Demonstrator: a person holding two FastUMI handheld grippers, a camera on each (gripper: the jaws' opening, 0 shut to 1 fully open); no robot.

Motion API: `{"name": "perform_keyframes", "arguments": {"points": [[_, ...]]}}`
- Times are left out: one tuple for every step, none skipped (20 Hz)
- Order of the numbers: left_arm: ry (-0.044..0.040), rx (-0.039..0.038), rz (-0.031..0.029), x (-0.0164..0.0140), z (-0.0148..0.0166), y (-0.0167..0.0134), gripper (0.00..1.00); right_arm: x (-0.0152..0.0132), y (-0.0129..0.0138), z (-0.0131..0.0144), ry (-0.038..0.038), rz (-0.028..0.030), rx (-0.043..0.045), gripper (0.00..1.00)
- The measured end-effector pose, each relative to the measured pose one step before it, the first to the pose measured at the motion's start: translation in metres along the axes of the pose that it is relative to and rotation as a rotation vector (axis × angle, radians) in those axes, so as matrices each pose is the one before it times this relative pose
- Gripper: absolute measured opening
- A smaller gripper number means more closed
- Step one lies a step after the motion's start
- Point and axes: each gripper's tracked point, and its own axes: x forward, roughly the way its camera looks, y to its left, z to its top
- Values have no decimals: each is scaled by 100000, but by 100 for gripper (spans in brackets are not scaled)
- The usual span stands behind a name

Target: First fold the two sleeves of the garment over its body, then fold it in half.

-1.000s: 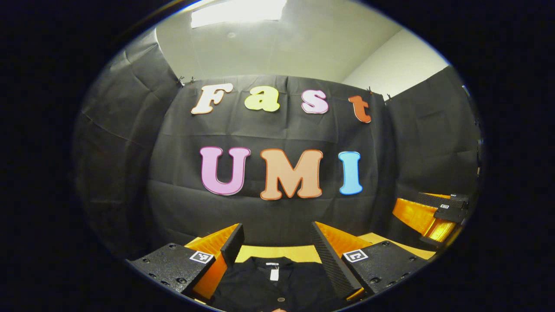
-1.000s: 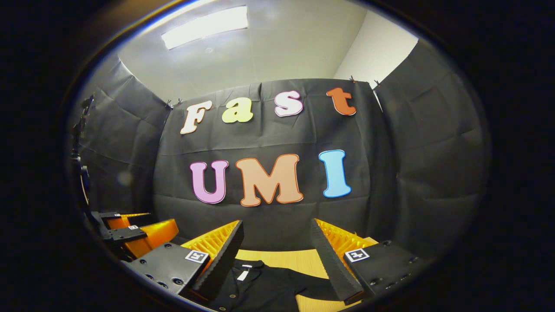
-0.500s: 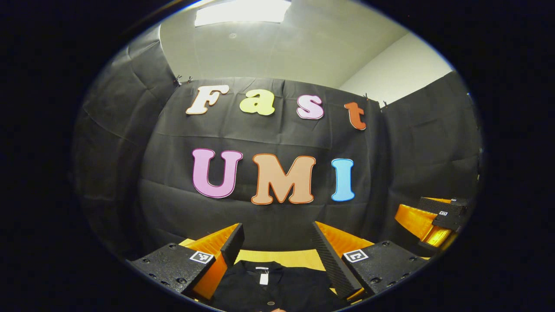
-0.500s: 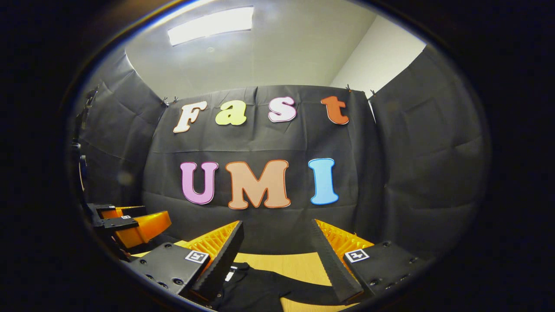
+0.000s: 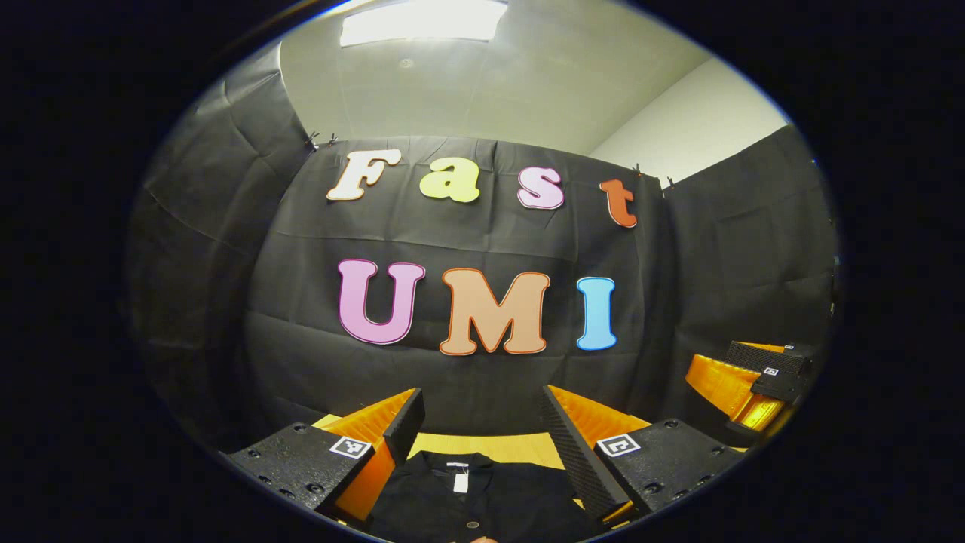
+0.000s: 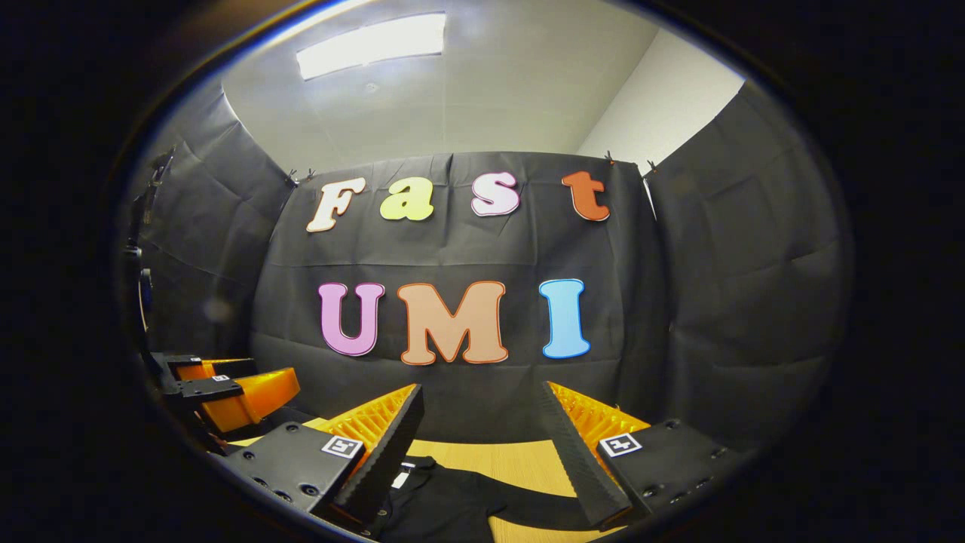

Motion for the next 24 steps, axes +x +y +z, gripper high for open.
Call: {"name": "perform_keyframes", "arguments": {"points": [[-85, -22, -227, -186, -15, -103, 94, -166, 20, 169, -509, -50, -261, 98], [140, -59, -197, -207, -45, -46, 94, -174, 95, 132, -120, -34, -155, 98], [-98, -230, -56, -90, 45, 42, 94, -221, 149, -104, 79, 108, -51, 98], [31, -221, -49, -135, 48, 30, 94, -158, 148, 61, 183, 162, -90, 98], [-123, -253, 41, -73, -21, 50, 94, -134, -55, -102, 14, 2, -228, 98], [-27, -219, 55, -127, 50, 57, 94, -99, 76, 71, -43, -64, -283, 98], [-93, -175, 56, -146, -31, 41, 94, -123, 140, 179, -110, 52, -192, 98], [-96, -85, -12, -180, 37, -24, 94, -140, 111, 166, -231, 32, -79, 98], [-299, -27, -36, -149, 144, 49, 94, -240, 49, 96, -223, -18, -183, 98], [-113, 41, -95, -117, 36, 11, 94, -164, 13, 38, -205, -95, -253, 98], [-142, -13, -60, 28, 143, -2, 94, -118, 77, 51, -99, 4, -176, 98], [-182, -42, -21, -109, 43, -11, 94, -118, 96, 81, 52, 122, -128, 98], [15, -10, 15, -41, -109, 55, 94, -123, -42, -5, 110, -61, -140, 97], [45, -99, -96, -103, 32, -39, 94, -174, -27, 37, 184, 43, -209, 97], [26, -104, -149, -63, -7, -125, 94, -107, 53, -138, 224, -21, -111, 97], [-70, -53, -196, -120, 68, -90, 94, -66, 32, 90, 60, -45, -123, 97], [-3, -55, -174, 47, -36, -12, 94, -74, -26, 137, -257, -148, -84, 97], [-73, -10, -278, -112, 115, -46, 94, -178, 23, 179, -358, -127, -68, 98], [-214, 67, -138, 39, 75, -14, 94, -229, -58, -40, -377, -100, 45, 97], [-175, 117, -236, -67, 75, -71, 94, -136, 51, 117, -277, -47, 106, 98], [-166, 186, -190, -146, -18, -104, 94, -104, 4, 41, -111, -56, 97, 97], [-144, 189, -92, -34, 128, -49, 94, -83, -52, -43, 96, 5, 82, 97], [-40, 47, -60, -85, 37, 95, 94, 4, 72, -50, 214, 131, 56, 98], [103, 98, 69, -89, -57, -10, 94, -37, 97, -105, 157, 244, 26, 98]]}}
